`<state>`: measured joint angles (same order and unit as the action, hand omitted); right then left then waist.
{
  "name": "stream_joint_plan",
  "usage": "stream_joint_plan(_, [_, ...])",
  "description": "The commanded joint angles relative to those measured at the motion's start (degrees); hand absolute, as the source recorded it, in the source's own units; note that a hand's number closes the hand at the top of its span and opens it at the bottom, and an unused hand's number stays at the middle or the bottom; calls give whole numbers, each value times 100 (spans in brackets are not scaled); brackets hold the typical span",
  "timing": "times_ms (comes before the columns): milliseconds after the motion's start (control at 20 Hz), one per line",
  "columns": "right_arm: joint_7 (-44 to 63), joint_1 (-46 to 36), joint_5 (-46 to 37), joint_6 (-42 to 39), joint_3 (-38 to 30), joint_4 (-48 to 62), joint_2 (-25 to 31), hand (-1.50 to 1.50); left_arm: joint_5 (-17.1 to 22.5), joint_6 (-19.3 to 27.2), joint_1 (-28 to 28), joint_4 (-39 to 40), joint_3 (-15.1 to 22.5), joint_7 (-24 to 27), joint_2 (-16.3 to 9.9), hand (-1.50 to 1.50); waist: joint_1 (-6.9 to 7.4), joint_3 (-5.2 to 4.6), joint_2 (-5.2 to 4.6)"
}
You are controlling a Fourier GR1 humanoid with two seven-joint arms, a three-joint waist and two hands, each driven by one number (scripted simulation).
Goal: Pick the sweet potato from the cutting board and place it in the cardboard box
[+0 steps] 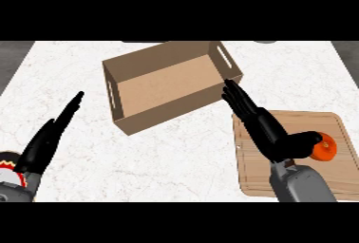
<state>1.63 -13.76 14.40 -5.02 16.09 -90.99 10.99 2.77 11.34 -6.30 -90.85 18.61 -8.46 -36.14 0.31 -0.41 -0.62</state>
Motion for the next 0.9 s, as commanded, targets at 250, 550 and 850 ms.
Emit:
stream_joint_plan(250, [421,484,-868,-1004,-203,38,2110,-150,-86,886,511,701,-1202,244,-173,0,15,25,100])
stream_joint_plan(550, [-1892,959,-2473,-1118,-49,544,3573,-150,-10,967,526,1013,-1132,353,250,0,-134,55,47])
stream_joint_plan(850, [-4152,736,-2646,-1579,-370,1752,3752,-150,-11,630,98,1426,-1309,414,272,0,-29,47,43])
